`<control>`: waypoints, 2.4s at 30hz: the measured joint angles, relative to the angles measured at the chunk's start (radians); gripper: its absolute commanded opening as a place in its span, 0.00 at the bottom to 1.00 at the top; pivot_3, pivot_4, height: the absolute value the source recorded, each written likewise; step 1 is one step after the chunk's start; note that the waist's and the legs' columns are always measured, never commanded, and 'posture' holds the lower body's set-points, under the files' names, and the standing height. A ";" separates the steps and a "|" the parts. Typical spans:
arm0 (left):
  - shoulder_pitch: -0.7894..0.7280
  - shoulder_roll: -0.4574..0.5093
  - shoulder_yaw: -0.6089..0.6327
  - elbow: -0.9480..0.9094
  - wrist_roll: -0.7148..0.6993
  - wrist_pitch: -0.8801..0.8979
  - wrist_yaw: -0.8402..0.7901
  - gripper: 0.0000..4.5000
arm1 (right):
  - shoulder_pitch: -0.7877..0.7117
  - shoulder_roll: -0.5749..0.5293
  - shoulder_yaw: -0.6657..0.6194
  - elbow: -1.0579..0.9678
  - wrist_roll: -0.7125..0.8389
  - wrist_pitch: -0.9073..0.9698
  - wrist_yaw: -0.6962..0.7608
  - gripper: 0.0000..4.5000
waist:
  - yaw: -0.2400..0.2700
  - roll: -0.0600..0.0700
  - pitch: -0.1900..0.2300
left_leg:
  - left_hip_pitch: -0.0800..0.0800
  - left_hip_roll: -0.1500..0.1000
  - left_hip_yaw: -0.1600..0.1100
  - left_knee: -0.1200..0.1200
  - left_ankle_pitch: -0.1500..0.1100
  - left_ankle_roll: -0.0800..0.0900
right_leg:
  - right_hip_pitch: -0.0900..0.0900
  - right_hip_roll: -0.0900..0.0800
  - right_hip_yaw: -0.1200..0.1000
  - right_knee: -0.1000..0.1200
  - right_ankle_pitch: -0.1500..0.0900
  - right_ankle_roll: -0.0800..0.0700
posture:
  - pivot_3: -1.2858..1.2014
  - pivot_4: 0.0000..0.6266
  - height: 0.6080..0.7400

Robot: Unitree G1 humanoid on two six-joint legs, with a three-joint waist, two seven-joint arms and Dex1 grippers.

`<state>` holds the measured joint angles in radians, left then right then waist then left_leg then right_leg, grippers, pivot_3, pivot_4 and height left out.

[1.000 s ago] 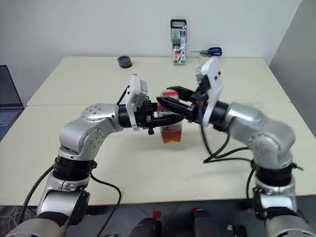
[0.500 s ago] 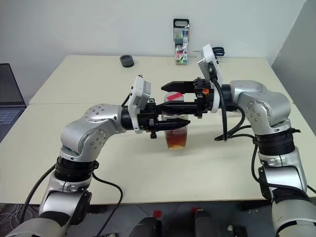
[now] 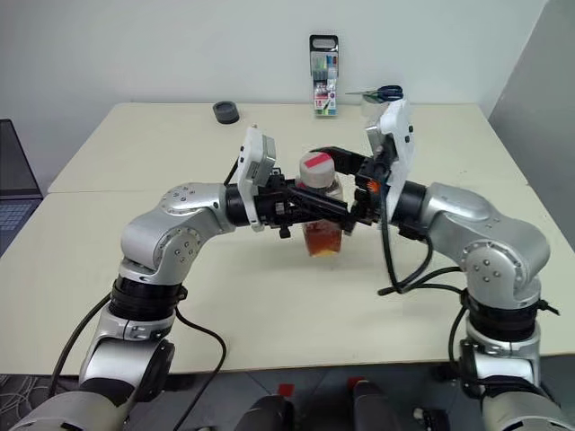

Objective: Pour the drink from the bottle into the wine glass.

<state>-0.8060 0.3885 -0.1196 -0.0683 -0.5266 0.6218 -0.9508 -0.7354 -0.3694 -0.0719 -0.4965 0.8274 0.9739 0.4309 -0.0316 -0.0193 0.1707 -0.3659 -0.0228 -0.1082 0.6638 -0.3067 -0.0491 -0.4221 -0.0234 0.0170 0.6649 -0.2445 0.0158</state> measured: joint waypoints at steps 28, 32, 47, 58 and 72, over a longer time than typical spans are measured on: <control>-0.005 0.003 -0.007 0.005 0.021 0.004 -0.031 0.41 | -0.008 -0.050 0.028 0.039 -0.057 -0.102 0.053 0.41 | 0.000 0.000 0.000 | 0.000 -0.001 0.002 0.000 0.000 0.001 | 0.000 0.003 0.000 0.000 0.000 0.000 | 0.52 0.24 1.00; -0.011 0.007 -0.004 -0.002 -0.004 0.033 -0.061 0.41 | -0.113 -0.161 0.081 0.224 -0.060 -0.168 0.371 0.41 | -0.001 0.000 0.000 | 0.000 -0.001 0.004 0.000 -0.002 0.004 | 0.001 0.003 -0.001 -0.001 0.000 0.000 | 0.52 0.24 1.00; -0.009 0.019 -0.003 -0.015 -0.005 0.048 -0.045 0.41 | -0.057 -0.242 0.051 0.225 -0.048 -0.113 0.523 0.99 | 0.004 0.000 0.000 | -0.001 0.000 -0.001 0.000 0.000 0.000 | 0.000 -0.001 -0.001 -0.001 0.000 0.000 | 0.52 0.24 1.00; -0.017 -0.015 0.006 0.053 0.019 -0.016 -0.033 0.41 | 0.022 -0.039 -0.039 -0.034 -0.019 -0.024 -0.023 0.99 | 0.001 0.000 0.000 | 0.000 0.000 0.000 0.000 0.000 0.000 | 0.000 0.000 0.000 0.000 0.000 0.000 | 0.52 0.24 1.00; -0.011 -0.017 -0.002 0.040 0.025 -0.016 -0.031 0.41 | 0.072 -0.072 0.005 -0.046 -0.094 -0.050 -0.078 0.99 | 0.001 0.000 0.000 | 0.000 0.000 0.001 0.000 0.000 0.000 | 0.000 0.001 0.000 0.000 0.000 0.000 | 0.52 0.24 1.00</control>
<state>-0.8172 0.3712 -0.1215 -0.0283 -0.5016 0.6058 -0.9822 -0.6639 -0.4418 -0.0667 -0.5423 0.7335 0.9240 0.3526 -0.0308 -0.0189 0.1709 -0.3661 -0.0233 -0.1073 0.6639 -0.3068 -0.0488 -0.4217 -0.0226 0.0169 0.6646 -0.2445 0.0159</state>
